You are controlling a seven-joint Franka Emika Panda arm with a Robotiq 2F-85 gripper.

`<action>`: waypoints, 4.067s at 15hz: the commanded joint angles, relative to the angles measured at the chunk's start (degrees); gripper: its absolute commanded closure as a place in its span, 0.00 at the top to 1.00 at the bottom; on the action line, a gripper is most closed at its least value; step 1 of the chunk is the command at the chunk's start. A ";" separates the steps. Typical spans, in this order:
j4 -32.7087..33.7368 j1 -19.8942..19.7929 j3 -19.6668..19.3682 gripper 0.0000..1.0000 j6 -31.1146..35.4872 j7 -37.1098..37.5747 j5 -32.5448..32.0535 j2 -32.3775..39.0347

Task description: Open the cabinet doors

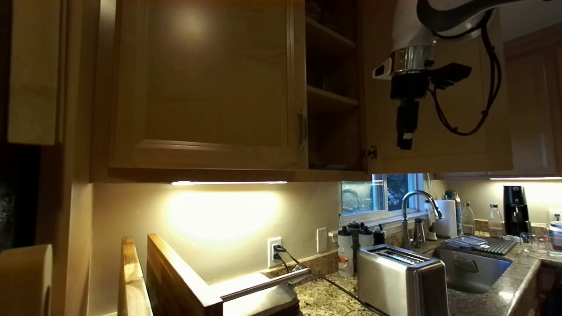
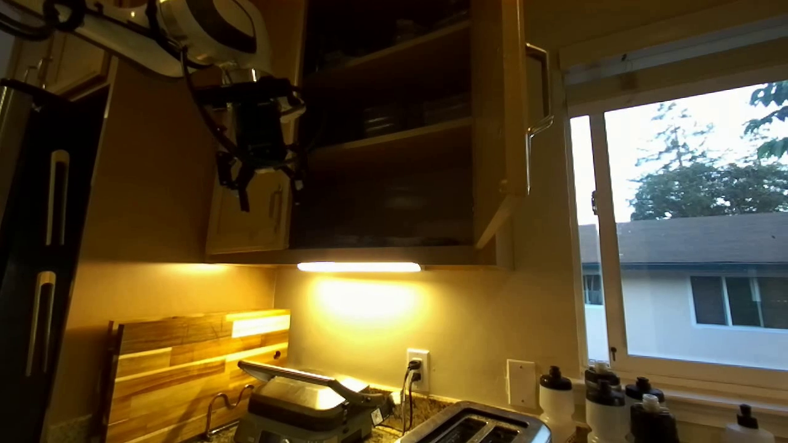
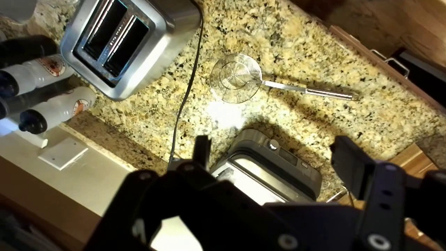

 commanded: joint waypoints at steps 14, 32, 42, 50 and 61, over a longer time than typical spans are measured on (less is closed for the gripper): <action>11.65 2.45 -4.86 1.00 24.65 -23.78 22.07 16.68; 21.26 -0.72 -2.18 1.00 24.66 -52.37 37.85 26.74; 25.57 -2.38 -0.18 1.00 24.34 -51.98 37.68 30.55; 16.45 -0.62 -0.23 1.00 24.75 -46.14 32.95 22.71; 4.66 -1.39 0.53 1.00 20.02 -40.00 28.64 8.88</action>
